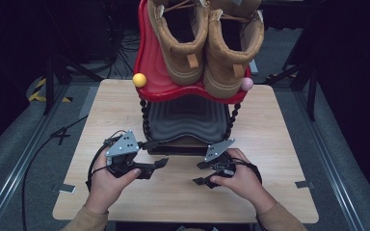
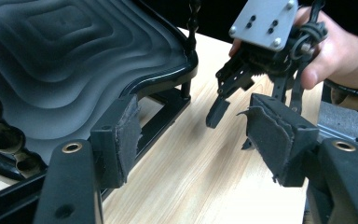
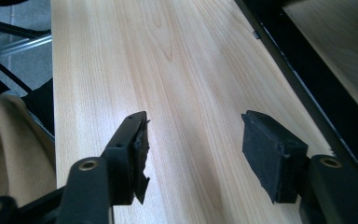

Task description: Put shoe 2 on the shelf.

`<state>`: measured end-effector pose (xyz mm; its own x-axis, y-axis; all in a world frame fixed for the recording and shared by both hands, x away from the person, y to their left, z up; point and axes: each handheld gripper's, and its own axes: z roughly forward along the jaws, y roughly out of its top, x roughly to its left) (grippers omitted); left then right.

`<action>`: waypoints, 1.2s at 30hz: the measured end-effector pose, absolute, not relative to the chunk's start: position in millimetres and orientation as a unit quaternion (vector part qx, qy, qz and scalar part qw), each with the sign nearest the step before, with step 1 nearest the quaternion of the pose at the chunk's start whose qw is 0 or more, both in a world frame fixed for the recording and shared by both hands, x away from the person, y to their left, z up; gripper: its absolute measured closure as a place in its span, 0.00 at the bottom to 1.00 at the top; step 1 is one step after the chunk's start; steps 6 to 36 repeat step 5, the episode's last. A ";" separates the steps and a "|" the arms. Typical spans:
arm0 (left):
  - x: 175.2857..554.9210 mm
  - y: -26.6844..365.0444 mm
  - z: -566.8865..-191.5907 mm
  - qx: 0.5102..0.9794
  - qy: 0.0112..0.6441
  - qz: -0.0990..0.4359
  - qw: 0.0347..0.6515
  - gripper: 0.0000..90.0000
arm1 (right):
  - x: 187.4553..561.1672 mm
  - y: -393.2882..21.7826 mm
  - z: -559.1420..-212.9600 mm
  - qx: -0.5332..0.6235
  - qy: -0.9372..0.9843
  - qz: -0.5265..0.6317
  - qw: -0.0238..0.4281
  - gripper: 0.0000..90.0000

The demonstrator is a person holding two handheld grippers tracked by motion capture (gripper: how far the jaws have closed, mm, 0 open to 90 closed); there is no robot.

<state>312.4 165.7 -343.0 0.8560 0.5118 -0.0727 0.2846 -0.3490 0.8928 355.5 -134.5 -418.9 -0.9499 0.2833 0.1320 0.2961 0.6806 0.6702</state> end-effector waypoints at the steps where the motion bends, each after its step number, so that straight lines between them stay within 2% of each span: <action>1: 313.1 166.1 -343.2 0.816 0.243 0.111 0.513 0.40 | 355.9 -134.6 -420.4 -0.158 -0.915 -0.370 0.010 0.45; 5: 319.8 170.6 -347.7 0.770 0.277 0.063 0.571 0.41 | 358.2 -136.8 -428.3 -0.165 -0.911 -0.377 0.015 0.45; 36: 319.8 170.6 -347.7 0.770 0.277 0.063 0.571 0.41 | 358.2 -136.8 -428.3 -0.165 -0.911 -0.377 0.015 0.45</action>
